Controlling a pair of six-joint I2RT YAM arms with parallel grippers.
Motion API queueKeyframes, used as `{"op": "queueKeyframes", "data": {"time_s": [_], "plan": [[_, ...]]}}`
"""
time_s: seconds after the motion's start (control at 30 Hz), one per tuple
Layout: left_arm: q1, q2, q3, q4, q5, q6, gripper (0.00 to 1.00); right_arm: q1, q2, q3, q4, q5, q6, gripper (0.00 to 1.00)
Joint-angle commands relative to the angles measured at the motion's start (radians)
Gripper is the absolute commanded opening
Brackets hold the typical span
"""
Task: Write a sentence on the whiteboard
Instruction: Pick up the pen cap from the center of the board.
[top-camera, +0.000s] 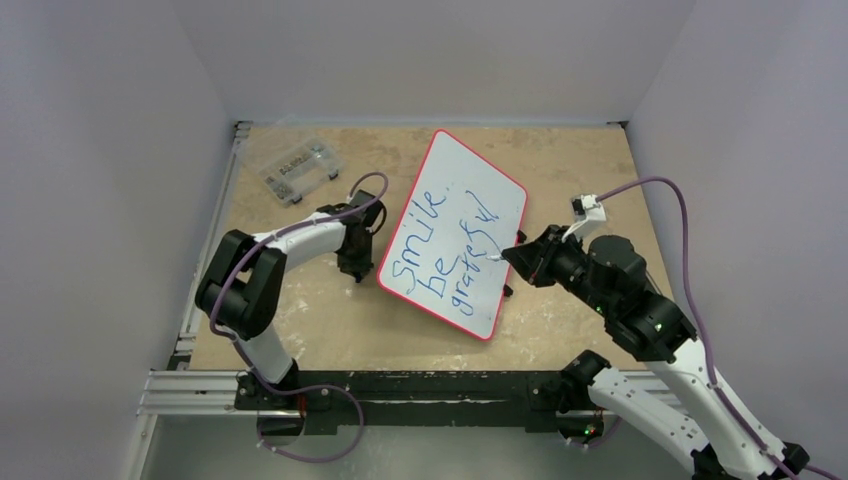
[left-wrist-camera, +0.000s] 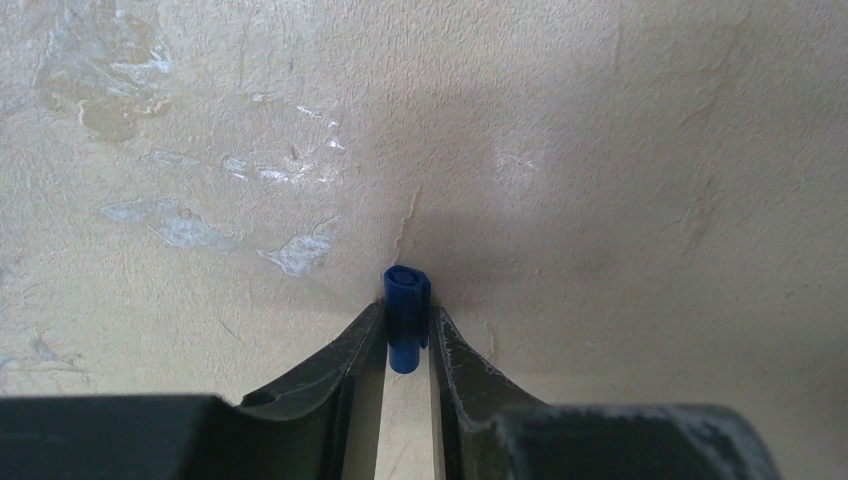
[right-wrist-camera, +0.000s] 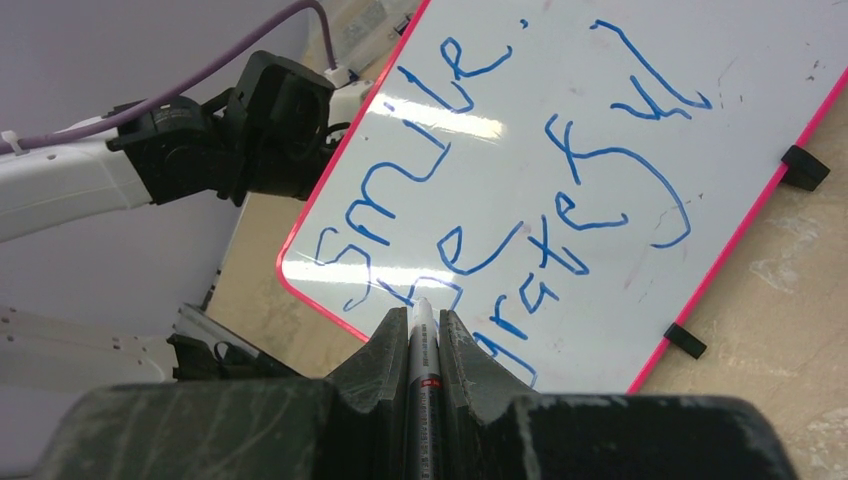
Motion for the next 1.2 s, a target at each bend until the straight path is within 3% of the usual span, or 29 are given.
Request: {"op": "queueKeyframes", "data": {"time_s": [0.0, 0.2, 0.47, 0.87, 1.17], "plan": [[-0.015, 0.055, -0.030, 0.060, -0.001, -0.030, 0.18, -0.004, 0.010, 0.037, 0.010, 0.024, -0.013, 0.00], [-0.015, 0.049, -0.076, 0.117, 0.011, -0.033, 0.00, -0.003, 0.027, 0.030, 0.025, 0.012, -0.009, 0.00], [-0.015, -0.091, -0.099, 0.116, 0.036, -0.027, 0.00, -0.004, 0.036, 0.037, 0.037, 0.000, -0.007, 0.00], [0.006, -0.471, -0.059, 0.011, 0.064, -0.047, 0.00, -0.004, 0.087, 0.095, 0.104, -0.026, -0.037, 0.00], [0.022, -0.748, -0.052, 0.033, 0.110, -0.059, 0.00, -0.004, 0.093, 0.105, 0.214, -0.073, -0.024, 0.00]]}}
